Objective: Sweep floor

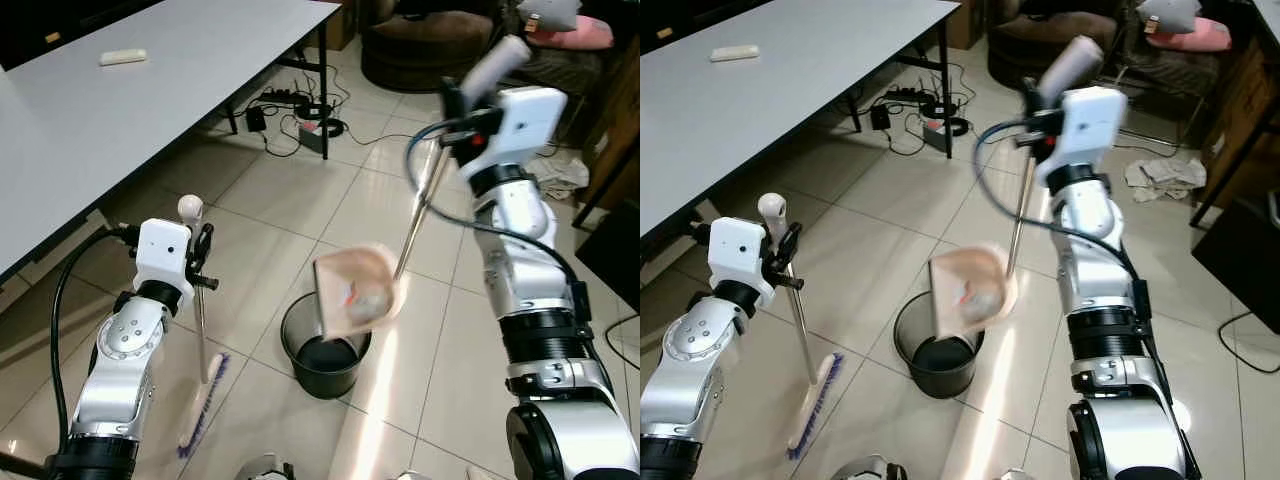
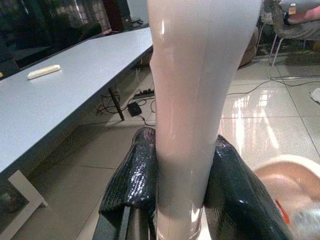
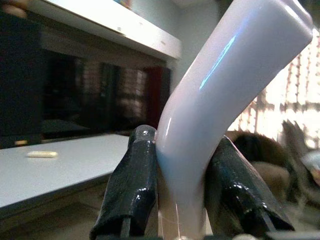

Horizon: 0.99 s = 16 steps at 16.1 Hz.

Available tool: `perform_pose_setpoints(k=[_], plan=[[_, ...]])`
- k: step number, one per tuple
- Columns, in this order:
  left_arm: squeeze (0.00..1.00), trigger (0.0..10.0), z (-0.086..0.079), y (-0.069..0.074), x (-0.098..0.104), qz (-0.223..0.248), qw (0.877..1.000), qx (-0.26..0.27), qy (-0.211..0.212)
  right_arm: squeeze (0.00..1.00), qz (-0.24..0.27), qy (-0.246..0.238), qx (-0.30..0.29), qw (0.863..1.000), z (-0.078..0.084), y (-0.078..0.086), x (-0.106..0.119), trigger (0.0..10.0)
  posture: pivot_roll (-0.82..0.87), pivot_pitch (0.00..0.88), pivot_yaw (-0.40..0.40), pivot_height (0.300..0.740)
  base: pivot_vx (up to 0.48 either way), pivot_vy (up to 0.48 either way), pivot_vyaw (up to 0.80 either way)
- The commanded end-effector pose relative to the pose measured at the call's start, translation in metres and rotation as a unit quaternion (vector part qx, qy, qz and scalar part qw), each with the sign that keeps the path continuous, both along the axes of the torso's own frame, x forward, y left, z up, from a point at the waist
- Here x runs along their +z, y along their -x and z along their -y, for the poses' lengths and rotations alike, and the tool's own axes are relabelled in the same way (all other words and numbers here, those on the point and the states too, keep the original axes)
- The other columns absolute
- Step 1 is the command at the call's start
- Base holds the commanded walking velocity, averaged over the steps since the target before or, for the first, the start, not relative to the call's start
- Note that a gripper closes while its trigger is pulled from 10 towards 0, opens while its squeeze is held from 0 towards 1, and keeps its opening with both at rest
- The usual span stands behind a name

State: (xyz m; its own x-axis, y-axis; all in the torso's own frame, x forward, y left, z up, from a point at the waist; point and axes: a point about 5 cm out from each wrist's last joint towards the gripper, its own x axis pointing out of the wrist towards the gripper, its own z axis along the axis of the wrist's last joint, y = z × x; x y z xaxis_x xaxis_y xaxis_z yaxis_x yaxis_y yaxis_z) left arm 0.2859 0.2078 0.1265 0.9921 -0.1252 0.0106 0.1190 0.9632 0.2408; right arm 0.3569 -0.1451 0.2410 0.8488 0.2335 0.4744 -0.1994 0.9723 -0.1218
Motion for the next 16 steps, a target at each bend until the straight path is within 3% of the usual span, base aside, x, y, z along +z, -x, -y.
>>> perform_pose_setpoints(k=[1, 4, 8, 11, 16], plan=[[0.0, 10.0, -0.002, 0.002, 0.008, 0.015, 1.0, 0.003, -0.011, 0.0, 0.06, 0.012, 0.027, 0.998, -0.013, 0.009, 0.017, 10.0, 0.08, 0.086, 0.061, 0.74, 0.0, 0.0, 0.0], [0.0, 10.0, -0.001, 0.002, 0.007, 0.011, 1.0, -0.002, -0.016, 0.0, 0.06, 0.032, 0.07, 0.995, -0.034, 0.014, 0.012, 10.0, 0.08, 0.093, 0.063, 0.74, 0.0, 0.0, 0.0], [0.0, 10.0, 0.001, 0.002, 0.006, 0.009, 1.0, -0.006, -0.015, 0.0, 0.092, 0.114, 0.111, 0.983, -0.057, 0.025, 0.011, 10.0, 0.07, 0.09, 0.07, 0.74, 0.0, 0.0, 0.0], [0.0, 10.0, 0.004, 0.0, 0.006, 0.011, 1.0, -0.008, -0.014, 0.0, 0.106, 0.153, 0.123, 0.975, -0.066, 0.03, 0.01, 10.0, 0.07, 0.091, 0.066, 0.74, 0.0, 0.0, 0.0], [0.0, 10.0, 0.009, 0.001, 0.003, 0.008, 1.0, -0.011, -0.008, 0.0, 0.106, 0.173, 0.157, 0.967, -0.078, 0.035, 0.005, 10.0, 0.06, 0.103, 0.042, 0.74, 0.0, 0.0, 0.0]])
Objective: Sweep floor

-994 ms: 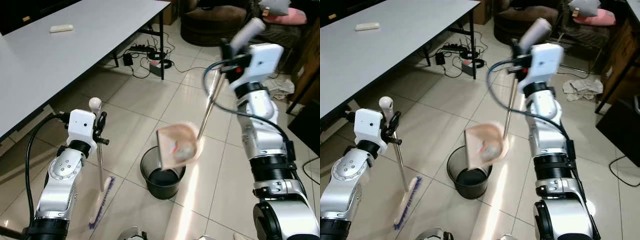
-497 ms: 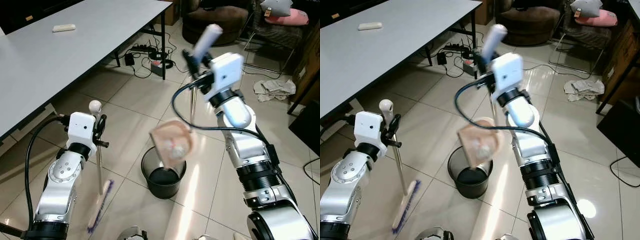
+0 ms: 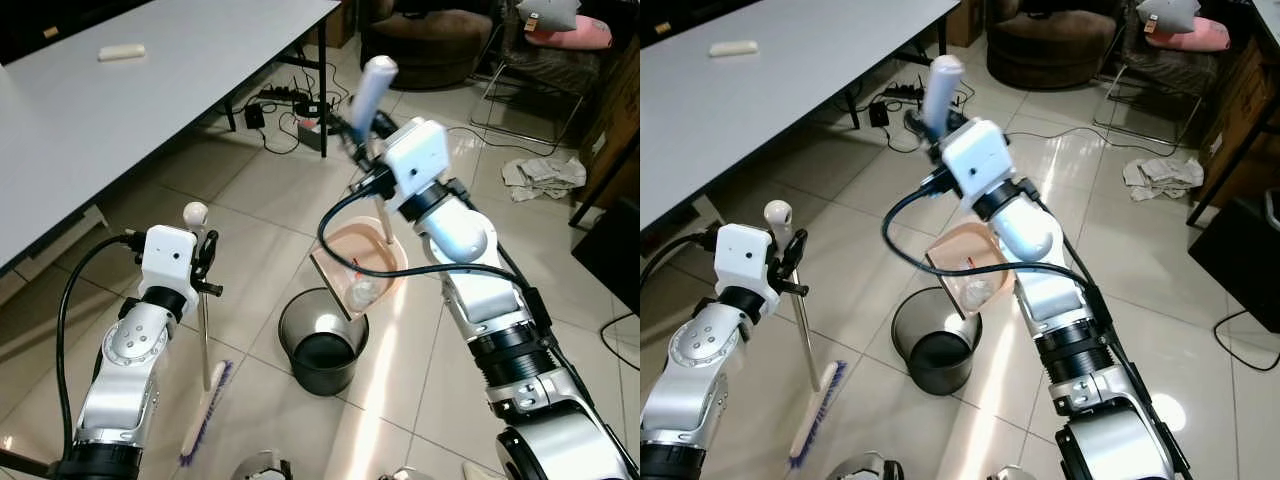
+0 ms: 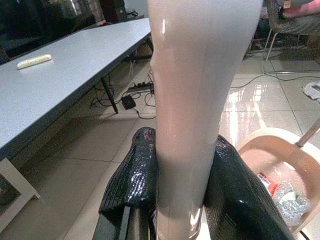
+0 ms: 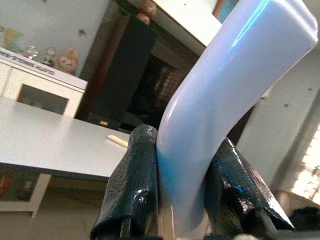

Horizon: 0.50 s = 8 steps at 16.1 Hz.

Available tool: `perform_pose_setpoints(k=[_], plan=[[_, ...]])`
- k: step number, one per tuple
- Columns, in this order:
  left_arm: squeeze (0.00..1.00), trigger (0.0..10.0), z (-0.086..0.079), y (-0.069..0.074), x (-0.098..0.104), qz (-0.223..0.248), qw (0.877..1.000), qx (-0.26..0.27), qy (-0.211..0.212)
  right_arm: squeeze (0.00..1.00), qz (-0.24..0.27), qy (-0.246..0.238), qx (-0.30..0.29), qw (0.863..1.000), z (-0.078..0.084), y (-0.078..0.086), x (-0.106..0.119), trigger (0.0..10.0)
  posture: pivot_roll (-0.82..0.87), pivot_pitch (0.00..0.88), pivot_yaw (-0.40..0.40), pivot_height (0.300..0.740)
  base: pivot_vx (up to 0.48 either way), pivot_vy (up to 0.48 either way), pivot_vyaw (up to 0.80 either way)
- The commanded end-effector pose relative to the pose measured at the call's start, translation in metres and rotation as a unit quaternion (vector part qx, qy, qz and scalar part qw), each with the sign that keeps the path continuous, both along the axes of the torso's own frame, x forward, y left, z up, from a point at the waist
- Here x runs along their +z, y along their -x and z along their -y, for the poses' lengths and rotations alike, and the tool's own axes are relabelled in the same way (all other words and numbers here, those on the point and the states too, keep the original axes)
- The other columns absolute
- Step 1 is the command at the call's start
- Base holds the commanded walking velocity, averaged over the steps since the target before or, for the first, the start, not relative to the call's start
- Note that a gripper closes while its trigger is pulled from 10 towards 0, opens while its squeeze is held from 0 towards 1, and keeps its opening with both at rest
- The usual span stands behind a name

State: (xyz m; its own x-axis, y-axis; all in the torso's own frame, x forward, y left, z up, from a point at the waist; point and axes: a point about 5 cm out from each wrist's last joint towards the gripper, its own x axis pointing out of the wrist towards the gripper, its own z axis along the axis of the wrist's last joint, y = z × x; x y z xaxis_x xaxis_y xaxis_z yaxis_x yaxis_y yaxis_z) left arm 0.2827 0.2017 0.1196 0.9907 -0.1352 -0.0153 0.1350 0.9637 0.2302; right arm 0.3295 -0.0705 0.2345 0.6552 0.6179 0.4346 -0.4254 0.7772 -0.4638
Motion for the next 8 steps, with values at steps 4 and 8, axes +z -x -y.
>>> perform_pose_setpoints(k=[4, 8], plan=[[0.0, 10.0, 0.003, 0.0, 0.007, 0.013, 1.0, 0.002, -0.009, 0.0, 0.053, 0.048, 0.048, 0.996, -0.015, 0.009, 0.009, 10.0, 0.06, 0.107, 0.027, 0.74, 0.0, 0.0, 0.0], [0.0, 10.0, 0.004, -0.002, 0.009, 0.017, 1.0, 0.003, -0.007, 0.0, 0.057, 0.06, 0.065, 0.994, -0.021, 0.011, 0.008, 10.0, 0.06, 0.107, 0.018, 0.74, 0.0, 0.0, 0.0]])
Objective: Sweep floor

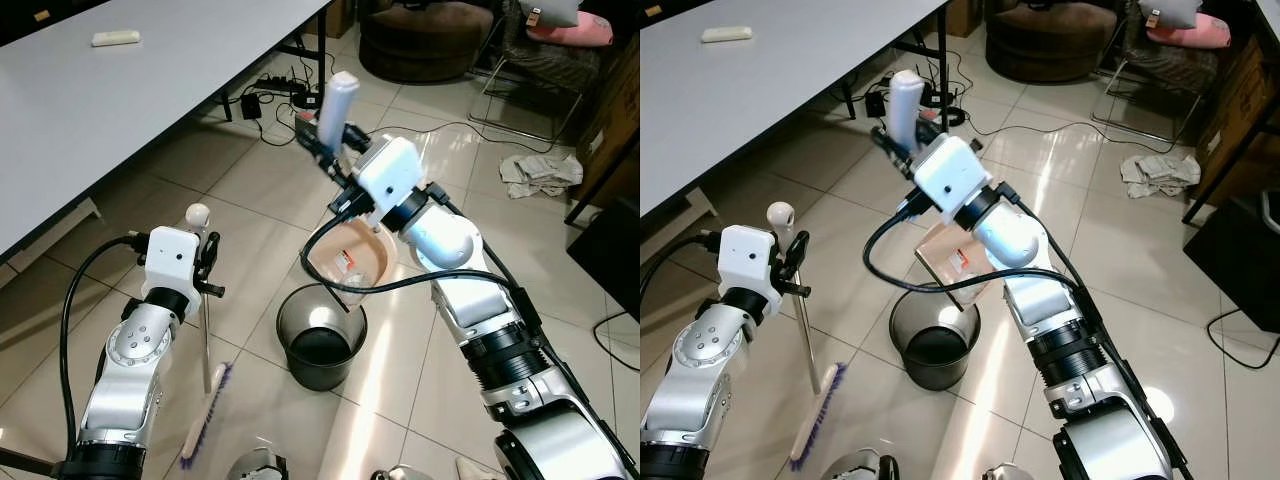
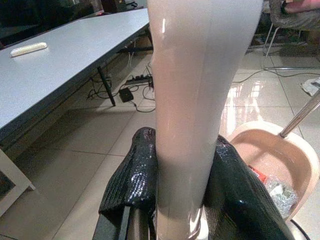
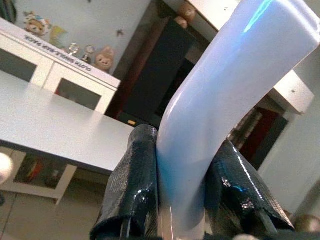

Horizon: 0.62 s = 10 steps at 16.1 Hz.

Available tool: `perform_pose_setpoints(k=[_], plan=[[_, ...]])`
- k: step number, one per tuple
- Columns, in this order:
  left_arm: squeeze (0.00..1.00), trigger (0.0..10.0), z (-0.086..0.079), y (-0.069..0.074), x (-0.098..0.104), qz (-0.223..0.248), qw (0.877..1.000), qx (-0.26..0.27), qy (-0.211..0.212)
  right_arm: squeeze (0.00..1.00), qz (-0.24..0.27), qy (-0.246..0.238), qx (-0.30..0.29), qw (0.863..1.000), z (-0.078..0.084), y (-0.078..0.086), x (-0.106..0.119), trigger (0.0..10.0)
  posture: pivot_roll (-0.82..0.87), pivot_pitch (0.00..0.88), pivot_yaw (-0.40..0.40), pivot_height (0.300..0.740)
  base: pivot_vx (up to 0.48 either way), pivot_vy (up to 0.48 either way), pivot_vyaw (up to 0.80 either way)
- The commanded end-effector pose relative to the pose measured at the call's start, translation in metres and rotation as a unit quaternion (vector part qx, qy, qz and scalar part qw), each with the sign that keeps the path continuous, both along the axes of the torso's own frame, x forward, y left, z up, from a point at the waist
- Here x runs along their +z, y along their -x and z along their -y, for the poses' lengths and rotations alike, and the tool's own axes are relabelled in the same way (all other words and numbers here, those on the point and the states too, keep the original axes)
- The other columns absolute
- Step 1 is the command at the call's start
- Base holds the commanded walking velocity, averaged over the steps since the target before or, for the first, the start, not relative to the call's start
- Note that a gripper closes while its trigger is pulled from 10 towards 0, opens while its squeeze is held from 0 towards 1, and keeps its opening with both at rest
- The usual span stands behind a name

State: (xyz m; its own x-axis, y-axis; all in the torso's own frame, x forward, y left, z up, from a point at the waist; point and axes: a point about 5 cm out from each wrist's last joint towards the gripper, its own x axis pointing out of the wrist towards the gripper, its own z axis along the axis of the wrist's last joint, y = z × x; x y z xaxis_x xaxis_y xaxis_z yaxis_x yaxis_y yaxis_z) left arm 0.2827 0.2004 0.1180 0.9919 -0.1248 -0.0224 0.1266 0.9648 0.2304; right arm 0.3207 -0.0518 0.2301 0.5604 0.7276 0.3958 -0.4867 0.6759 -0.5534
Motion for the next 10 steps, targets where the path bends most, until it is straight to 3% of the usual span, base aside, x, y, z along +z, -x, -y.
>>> perform_pose_setpoints(k=[1, 2, 3, 10], plan=[[0.0, 10.0, 0.0023, -0.0017, 0.0102, 0.02, 1.0, -0.002, -0.007, 0.0, 0.036, 0.01, 0.019, 0.999, -0.0062, 0.0047, 0.0112, 10.0, 0.05, 0.109, 0.019, 0.74, 0.0, 0.0, 0.0], [0.0, 10.0, 0.0025, -0.0017, 0.0101, 0.02, 1.0, -0.001, -0.007, 0.0, 0.036, 0.009, 0.023, 0.999, -0.0076, 0.0057, 0.0109, 10.0, 0.05, 0.109, 0.018, 0.74, 0.0, 0.0, 0.0], [0.0, 10.0, 0.0037, -0.0021, 0.0105, 0.021, 1.0, -0.003, -0.005, 0.0, 0.014, -0.023, 0.033, 0.999, -0.0098, 0.0072, 0.0118, 10.0, 0.05, 0.109, 0.021, 0.74, 0.0, 0.0, 0.0], [0.0, 10.0, 0.0044, -0.0035, 0.0105, 0.021, 1.0, -0.007, -0.006, 0.0, 0.049, 0.017, 0.025, 0.998, -0.0079, 0.0075, 0.0148, 10.0, 0.05, 0.104, 0.034, 0.74, 0.0, 0.0, 0.0]])
